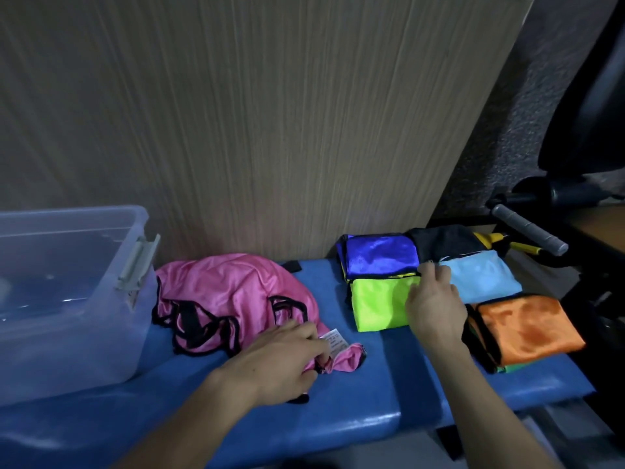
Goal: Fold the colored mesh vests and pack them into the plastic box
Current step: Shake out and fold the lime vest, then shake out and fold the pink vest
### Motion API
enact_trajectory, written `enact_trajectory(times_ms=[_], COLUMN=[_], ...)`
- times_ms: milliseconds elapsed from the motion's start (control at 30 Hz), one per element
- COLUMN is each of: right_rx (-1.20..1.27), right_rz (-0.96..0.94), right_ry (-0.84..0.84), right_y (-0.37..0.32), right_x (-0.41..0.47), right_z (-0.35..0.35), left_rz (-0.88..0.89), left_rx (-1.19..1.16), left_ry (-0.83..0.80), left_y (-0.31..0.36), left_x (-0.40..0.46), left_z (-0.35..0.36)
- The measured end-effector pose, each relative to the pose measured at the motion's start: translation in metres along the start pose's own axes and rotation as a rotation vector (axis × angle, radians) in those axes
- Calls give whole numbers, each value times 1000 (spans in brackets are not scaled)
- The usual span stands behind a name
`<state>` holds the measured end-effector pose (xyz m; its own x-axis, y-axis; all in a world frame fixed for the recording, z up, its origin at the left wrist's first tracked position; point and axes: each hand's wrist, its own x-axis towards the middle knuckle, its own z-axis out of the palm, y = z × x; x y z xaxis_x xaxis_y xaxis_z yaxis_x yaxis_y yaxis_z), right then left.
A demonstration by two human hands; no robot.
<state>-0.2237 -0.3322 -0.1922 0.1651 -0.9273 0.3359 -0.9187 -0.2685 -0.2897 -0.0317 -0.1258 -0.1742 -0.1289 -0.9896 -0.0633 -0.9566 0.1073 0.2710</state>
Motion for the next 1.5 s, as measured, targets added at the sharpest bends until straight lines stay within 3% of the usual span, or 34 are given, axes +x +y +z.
enact_trajectory(times_ms=[67,133,233,300,633,733,767,833,900,967,1067,1133,1233,1367,1433,1500], right_rx=[-142,-97,-86,-112,5,173,217,255,140,79,180,239,554,1107,1255,1325], right_rz=[-111,-313,-459,-472,-424,-531,-607,-749,-841,-870,-849,-792,-616,-240,-85,32], right_ry=[19,-13,-389,-499,-376,-240,-284,-545,-760,-735,-624,-623,-591,-399,-283,-226], right_y=[-9,-18,-25,-20,-12,-33,-39,-49,-51,-48,-46,-44,-44,-48,-47,-45], right_x=[-6,-16,-33,-38,-30,-36,-40,-53,-65,-70,-73,-76,-77,-71,-70,-72], right_z=[-7,-12,-9,2,21,-2,-11,-25,-29,-24,-21,-24,-46,-86,-95,-101], left_rz=[-3,-8,-4,-5,46,-38,-76,-123,-136,-126,-96,-90,-157,-287,-357,-416], left_rx=[11,10,17,15,-101,-29,34,117,153,121,41,-5,-388,-1099,-1487,-1785], left_ry=[-11,-18,-14,-5,20,119,112,14,-104,-96,74,82,221,706,917,963], left_y=[1,1,2,2,-2,-10,-12,-10,-7,-9,-14,-19,-18,-14,-10,-12], left_x=[0,1,3,3,-4,-18,-24,-35,-39,-38,-44,-50,-65,-86,-97,-108], left_z=[-1,-2,-1,-1,-9,-32,-36,-36,-26,-12,-1,0,-18,-61,-82,-100])
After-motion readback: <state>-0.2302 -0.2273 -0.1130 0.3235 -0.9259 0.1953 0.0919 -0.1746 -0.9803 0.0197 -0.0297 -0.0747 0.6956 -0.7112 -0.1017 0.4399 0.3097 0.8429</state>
